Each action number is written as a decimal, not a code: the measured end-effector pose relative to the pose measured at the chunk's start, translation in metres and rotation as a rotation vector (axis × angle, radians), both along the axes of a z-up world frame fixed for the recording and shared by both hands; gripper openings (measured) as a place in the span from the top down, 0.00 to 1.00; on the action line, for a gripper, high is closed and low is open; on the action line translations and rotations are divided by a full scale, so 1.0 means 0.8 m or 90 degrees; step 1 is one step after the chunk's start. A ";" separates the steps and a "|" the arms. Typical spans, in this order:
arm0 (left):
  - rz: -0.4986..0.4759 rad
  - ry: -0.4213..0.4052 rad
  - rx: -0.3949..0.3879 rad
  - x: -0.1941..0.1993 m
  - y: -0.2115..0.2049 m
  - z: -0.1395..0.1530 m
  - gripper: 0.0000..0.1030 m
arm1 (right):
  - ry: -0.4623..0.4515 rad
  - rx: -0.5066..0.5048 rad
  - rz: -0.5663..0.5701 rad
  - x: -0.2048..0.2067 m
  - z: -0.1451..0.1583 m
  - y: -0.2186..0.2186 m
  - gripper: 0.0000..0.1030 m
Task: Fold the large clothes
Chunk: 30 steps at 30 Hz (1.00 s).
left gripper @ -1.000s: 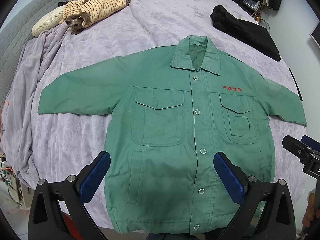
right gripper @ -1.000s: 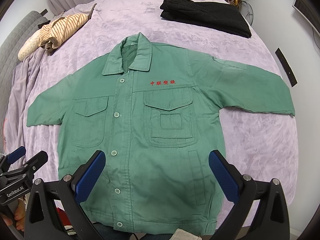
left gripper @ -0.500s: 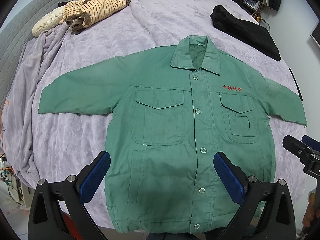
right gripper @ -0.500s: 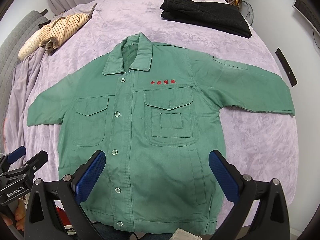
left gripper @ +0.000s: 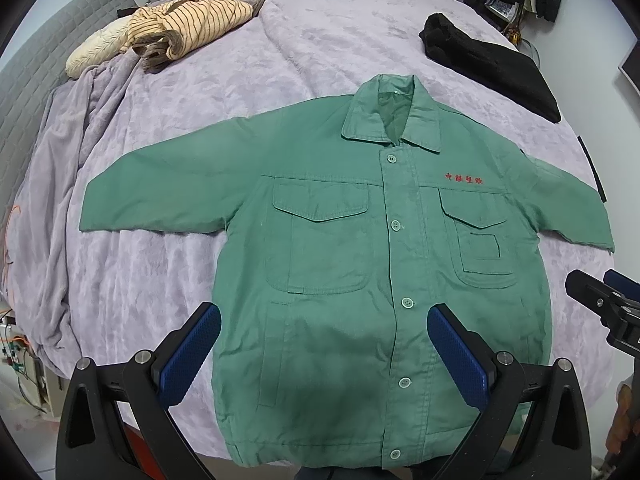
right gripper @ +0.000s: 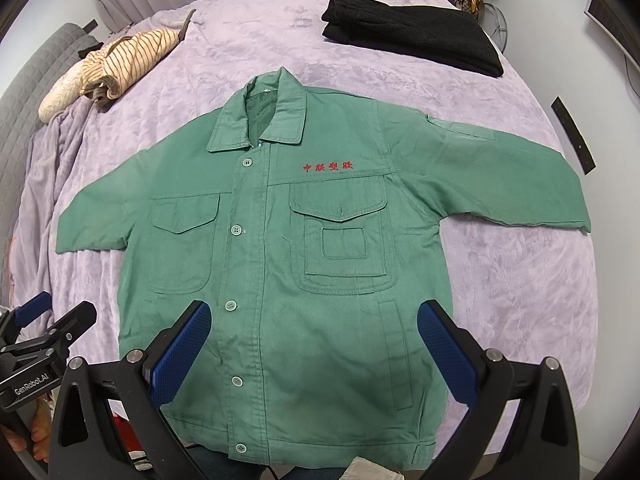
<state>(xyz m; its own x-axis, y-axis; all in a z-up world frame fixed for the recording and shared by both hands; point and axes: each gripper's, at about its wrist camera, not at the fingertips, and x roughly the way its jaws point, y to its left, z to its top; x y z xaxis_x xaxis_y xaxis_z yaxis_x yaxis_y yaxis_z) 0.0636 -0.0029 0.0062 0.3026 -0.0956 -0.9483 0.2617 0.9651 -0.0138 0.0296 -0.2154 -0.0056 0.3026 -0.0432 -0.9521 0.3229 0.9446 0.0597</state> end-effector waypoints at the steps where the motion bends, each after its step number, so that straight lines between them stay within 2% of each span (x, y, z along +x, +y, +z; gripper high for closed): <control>1: 0.000 0.000 0.000 0.000 0.000 0.000 0.00 | 0.000 0.000 0.000 0.000 0.000 0.000 0.00; 14: -0.003 0.015 -0.011 -0.005 0.007 -0.009 0.00 | -0.003 0.015 -0.006 -0.006 -0.001 -0.006 0.00; 20: 0.012 0.049 -0.065 0.004 0.035 -0.045 0.00 | 0.006 0.072 -0.010 -0.011 -0.030 -0.004 0.00; 25: 0.076 0.087 -0.137 0.044 0.104 -0.106 0.00 | 0.038 0.139 0.023 -0.001 -0.074 0.027 0.00; 30: 0.175 0.041 -0.142 0.117 0.213 -0.166 0.00 | 0.068 0.152 0.077 0.036 -0.131 0.086 0.00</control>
<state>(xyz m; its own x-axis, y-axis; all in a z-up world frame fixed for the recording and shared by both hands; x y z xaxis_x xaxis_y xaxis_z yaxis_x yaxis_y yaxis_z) 0.1570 0.1672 -0.1265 0.2857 -0.2253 -0.9315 -0.0161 0.9707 -0.2397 0.0580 -0.1467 -0.1104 0.1898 0.2166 -0.9576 0.2249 0.9398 0.2571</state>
